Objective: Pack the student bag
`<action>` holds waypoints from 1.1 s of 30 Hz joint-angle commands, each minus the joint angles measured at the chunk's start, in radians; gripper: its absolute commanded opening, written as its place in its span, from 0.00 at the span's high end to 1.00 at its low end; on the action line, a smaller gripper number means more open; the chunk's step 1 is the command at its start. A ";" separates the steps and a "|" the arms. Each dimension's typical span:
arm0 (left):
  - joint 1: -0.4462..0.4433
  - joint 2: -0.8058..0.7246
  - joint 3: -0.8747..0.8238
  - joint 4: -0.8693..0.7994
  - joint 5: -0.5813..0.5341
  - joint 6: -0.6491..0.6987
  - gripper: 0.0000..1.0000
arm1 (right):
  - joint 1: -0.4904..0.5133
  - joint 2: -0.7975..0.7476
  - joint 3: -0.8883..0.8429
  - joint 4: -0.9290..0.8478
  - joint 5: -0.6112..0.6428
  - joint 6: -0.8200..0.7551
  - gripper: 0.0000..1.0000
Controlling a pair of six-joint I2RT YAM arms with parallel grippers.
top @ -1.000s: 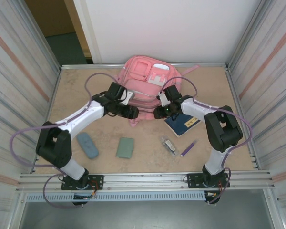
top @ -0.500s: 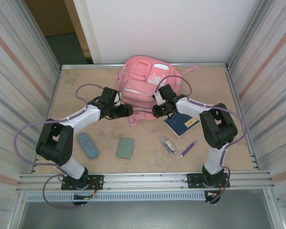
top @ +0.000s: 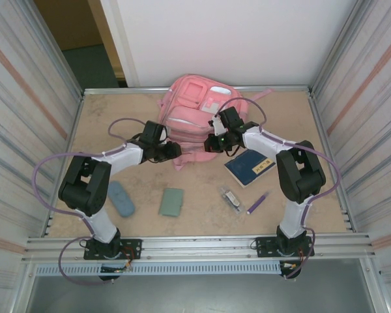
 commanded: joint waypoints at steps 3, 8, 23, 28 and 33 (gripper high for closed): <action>-0.017 0.013 -0.031 0.072 0.039 -0.060 0.68 | 0.032 -0.004 0.079 -0.039 -0.118 0.039 1.00; -0.017 0.033 0.015 0.065 0.045 -0.066 0.69 | 0.089 0.027 0.185 -0.156 -0.102 -0.011 1.00; 0.029 0.000 -0.012 0.097 0.127 -0.121 0.71 | 0.170 0.096 0.133 0.035 -0.014 0.182 0.89; 0.100 -0.106 -0.091 0.063 0.194 -0.056 0.74 | 0.167 0.079 0.118 -0.024 -0.074 0.104 0.78; 0.106 -0.180 -0.120 0.040 0.222 0.003 0.72 | 0.141 0.023 0.050 -0.008 -0.136 0.076 0.71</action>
